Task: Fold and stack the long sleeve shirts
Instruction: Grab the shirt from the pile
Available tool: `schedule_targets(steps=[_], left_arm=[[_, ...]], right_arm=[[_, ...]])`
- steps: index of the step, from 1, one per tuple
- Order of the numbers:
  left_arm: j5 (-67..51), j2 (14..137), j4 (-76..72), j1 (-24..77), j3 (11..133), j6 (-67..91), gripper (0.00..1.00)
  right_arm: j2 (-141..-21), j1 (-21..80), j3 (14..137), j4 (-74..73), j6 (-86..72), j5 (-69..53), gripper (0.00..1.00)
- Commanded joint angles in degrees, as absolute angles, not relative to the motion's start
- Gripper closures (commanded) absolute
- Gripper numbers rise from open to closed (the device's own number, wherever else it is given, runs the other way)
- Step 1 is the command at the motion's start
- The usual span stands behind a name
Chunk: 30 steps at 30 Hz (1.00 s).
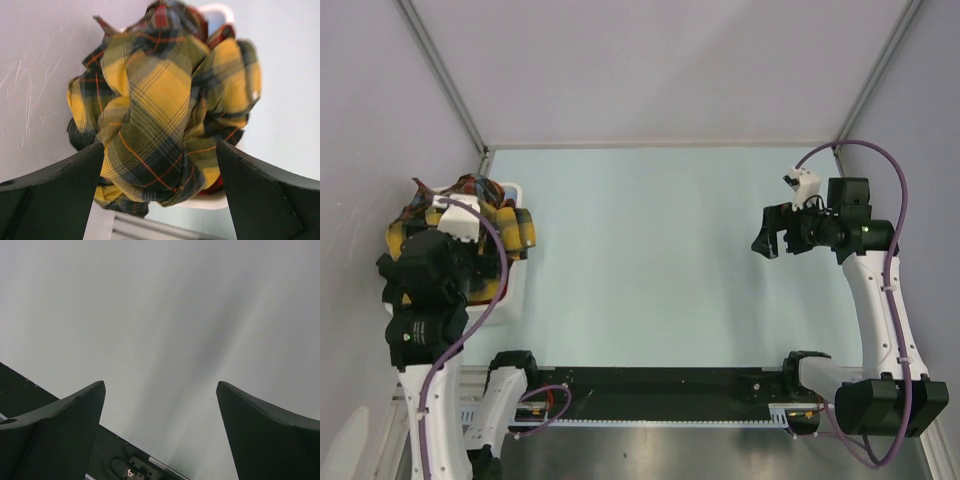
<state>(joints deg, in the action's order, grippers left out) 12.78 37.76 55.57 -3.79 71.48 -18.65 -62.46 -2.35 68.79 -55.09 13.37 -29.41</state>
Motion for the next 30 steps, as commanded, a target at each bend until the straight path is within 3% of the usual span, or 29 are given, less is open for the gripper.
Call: schedule_targets(steps=[1, 12, 15, 16, 18, 19, 20, 30], left_arm=[[19.51, 40.95, 55.65, -5.18, 65.41, -23.11, 0.01], [5.28, 53.70, 45.18, -23.46, 59.07, -36.29, 0.01], [2.03, 53.00, 45.52, -23.56, 60.37, -37.62, 0.29], [0.54, 52.74, 46.14, -23.64, 61.25, -37.70, 0.51], [-1.58, 52.21, 47.28, -23.56, 63.44, -36.92, 0.74], [-1.93, 52.29, 47.72, -23.64, 66.24, -36.57, 0.93], [-2.63, 52.29, 47.99, -23.56, 67.84, -35.61, 0.99], [-15.02, 58.70, 51.77, -21.89, 97.87, -27.43, 1.00]], right_arm=[[-63.54, -1.41, 70.40, -55.37, 13.80, -29.97, 0.00], [-63.98, -0.79, 70.05, -55.72, 14.24, -28.48, 0.00], [-63.90, -0.70, 70.05, -55.63, 14.33, -27.95, 0.00], [-63.90, -0.70, 70.05, -55.55, 14.33, -27.86, 0.00], [-63.90, -0.70, 69.87, -55.46, 14.33, -27.77, 0.00], [-63.81, -0.70, 69.79, -55.46, 14.41, -27.60, 0.00], [-63.81, -0.70, 69.70, -55.46, 14.50, -27.51, 0.00], [-65.30, -3.16, 71.89, -56.60, 18.63, -27.33, 0.00]])
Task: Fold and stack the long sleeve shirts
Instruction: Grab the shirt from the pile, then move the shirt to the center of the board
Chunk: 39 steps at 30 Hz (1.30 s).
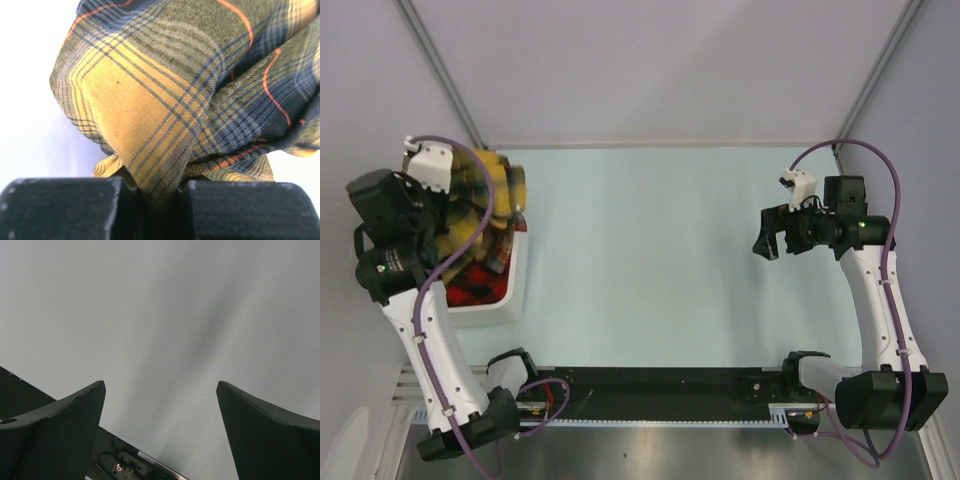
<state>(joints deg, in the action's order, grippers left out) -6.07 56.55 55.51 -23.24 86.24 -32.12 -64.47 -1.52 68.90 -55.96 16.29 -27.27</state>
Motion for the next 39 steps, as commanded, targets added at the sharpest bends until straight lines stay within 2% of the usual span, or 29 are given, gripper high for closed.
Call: schedule_targets(steps=[1, 6, 12, 13, 17, 20, 21, 27, 30, 35, 39], left_arm=[[-15.29, 59.58, 51.68, -19.97, 99.65, -26.90, 1.00], [-15.38, 66.78, 50.36, -11.00, 112.72, -22.59, 1.00], [-15.65, 78.47, 50.19, 9.64, 126.81, -18.99, 1.00], [-14.25, 79.70, 50.01, 15.76, 127.52, -19.07, 1.00], [-12.74, 85.06, 48.96, 29.34, 126.48, -19.95, 1.00], [-19.04, 86.57, 49.83, 31.64, 120.61, -15.74, 0.25], [-18.72, 86.22, 49.75, 31.55, 114.23, -14.60, 0.01], [-25.05, 71.82, 37.18, 24.88, 79.34, -14.41, 0.01], [-27.24, 69.35, 37.09, 24.87, 71.14, -17.49, 0.01], [-29.97, 71.89, 33.94, 25.92, 65.84, -18.28, 0.01], [-29.79, 77.59, 29.63, 32.41, 63.55, -16.70, 0.00]], right_arm=[[-65.48, -3.60, 71.98, -56.69, 18.72, -28.38, 0.00], [-66.35, -7.64, 73.12, -56.78, 18.37, -31.64, 0.00], [-67.59, -13.26, 75.58, -56.08, 17.67, -35.68, 0.01], [-67.76, -14.14, 75.85, -55.99, 17.41, -36.03, 0.00], [-68.29, -17.92, 77.69, -56.16, 16.88, -37.62, 0.00], [-68.20, -19.77, 78.66, -56.16, 17.39, -37.44, 0.00], [-68.20, -19.95, 79.10, -57.99, 18.45, -37.44, 0.00], [-68.64, -18.12, 77.70, -66.88, 30.49, -38.33, 0.00], [-69.34, -12.06, 74.37, -65.23, 30.50, -33.34, 0.00], [-70.40, -0.89, 70.14, -59.68, 27.16, -26.37, 0.00], [-74.52, 4.48, 67.94, -57.22, 24.96, -25.84, 0.00]])
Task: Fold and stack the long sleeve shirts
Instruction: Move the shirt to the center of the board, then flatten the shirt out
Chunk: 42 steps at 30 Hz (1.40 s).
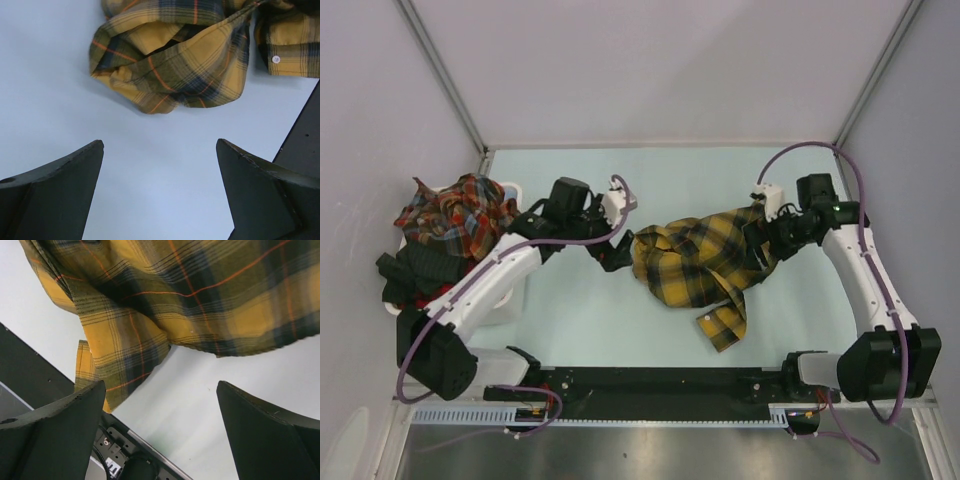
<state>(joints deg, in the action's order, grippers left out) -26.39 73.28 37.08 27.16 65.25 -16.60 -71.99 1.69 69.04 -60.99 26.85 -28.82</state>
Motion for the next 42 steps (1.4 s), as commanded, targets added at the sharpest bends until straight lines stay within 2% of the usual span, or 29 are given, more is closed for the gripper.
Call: schedule_targets(steps=[1, 6, 9, 13, 14, 16, 17, 19, 20, 21, 26, 31, 32, 34, 35, 38, 39, 40, 41, 42], left_arm=[[-29.71, 78.56, 27.79, 33.74, 63.46, -16.61, 0.01], [-25.59, 83.22, 22.42, 44.35, 66.35, -16.69, 0.01], [-16.63, 87.78, 21.88, 51.38, 70.04, -19.58, 0.01], [-11.96, 92.28, 20.40, 55.10, 72.16, -21.71, 0.01], [-11.43, 93.07, 20.30, 55.54, 72.77, -21.88, 0.06], [-11.60, 94.57, 21.61, 55.46, 73.74, -21.71, 0.23], [-11.86, 94.57, 21.97, 55.46, 74.00, -21.53, 0.41], [-14.67, 93.00, 23.20, 55.28, 73.92, -21.45, 0.61], [-15.37, 92.12, 23.38, 55.28, 73.74, -21.10, 0.94], [-15.12, 90.46, 23.38, 55.02, 73.83, -19.96, 1.00], [-18.71, 86.66, 24.61, 49.94, 76.54, -15.49, 1.00], [-22.24, 85.43, 26.80, 44.13, 78.84, -13.18, 0.99], [-24.67, 84.73, 27.33, 41.51, 78.58, -12.66, 0.84], [-29.15, 84.20, 28.91, 37.99, 78.14, -11.00, 0.60], [-32.05, 83.42, 29.09, 34.40, 76.83, -8.90, 0.44], [-34.36, 80.61, 29.09, 28.33, 73.14, -7.74, 0.35], [-34.63, 79.90, 29.53, 27.17, 72.26, -7.73, 0.35], [-34.72, 79.02, 29.79, 26.11, 71.55, -7.73, 0.34], [-34.80, 77.45, 29.97, 24.54, 69.98, -8.17, 0.34], [-34.89, 76.74, 30.06, 24.00, 69.18, -8.43, 0.34]], right_arm=[[-75.05, 4.48, 67.77, -56.78, 24.35, -26.10, 0.00], [-78.31, -1.90, 68.64, -54.23, 23.73, -27.94, 0.00], [-82.87, -5.26, 71.62, -53.35, 23.12, -28.21, 0.00], [-87.27, -6.33, 74.18, -54.05, 22.68, -28.12, 0.02], [-87.54, -6.33, 74.53, -55.36, 22.76, -30.82, 0.02], [-86.84, -5.98, 74.71, -57.21, 23.29, -34.61, 0.02], [-85.44, -5.63, 74.27, -58.09, 23.29, -36.72, 0.02], [-83.50, -4.40, 73.39, -58.53, 23.55, -38.31, 0.02], [-82.54, -3.09, 72.69, -58.27, 23.38, -39.10, 0.02], [-80.70, -2.55, 71.90, -58.10, 23.12, -39.29, 0.02], [-77.87, -0.36, 70.75, -58.54, 22.68, -43.49, 0.00], [-74.27, 10.53, 66.11, -52.39, 19.26, -38.88, 0.00], [-74.27, 12.98, 65.57, -49.69, 18.55, -36.85, 0.00], [-75.75, 19.49, 65.21, -47.82, 18.28, -31.50, 0.00], [-76.46, 21.60, 65.30, -47.12, 17.59, -29.64, 0.00], [-80.66, 29.60, 66.18, -44.83, 17.14, -21.99, 0.00], [-81.99, 31.19, 66.79, -44.82, 17.57, -20.75, 0.06], [-83.13, 32.94, 67.67, -45.96, 17.93, -19.52, 0.18], [-84.97, 33.48, 70.90, -47.18, 18.36, -19.77, 0.35], [-85.25, 33.57, 72.84, -48.59, 18.98, -20.38, 0.77]])
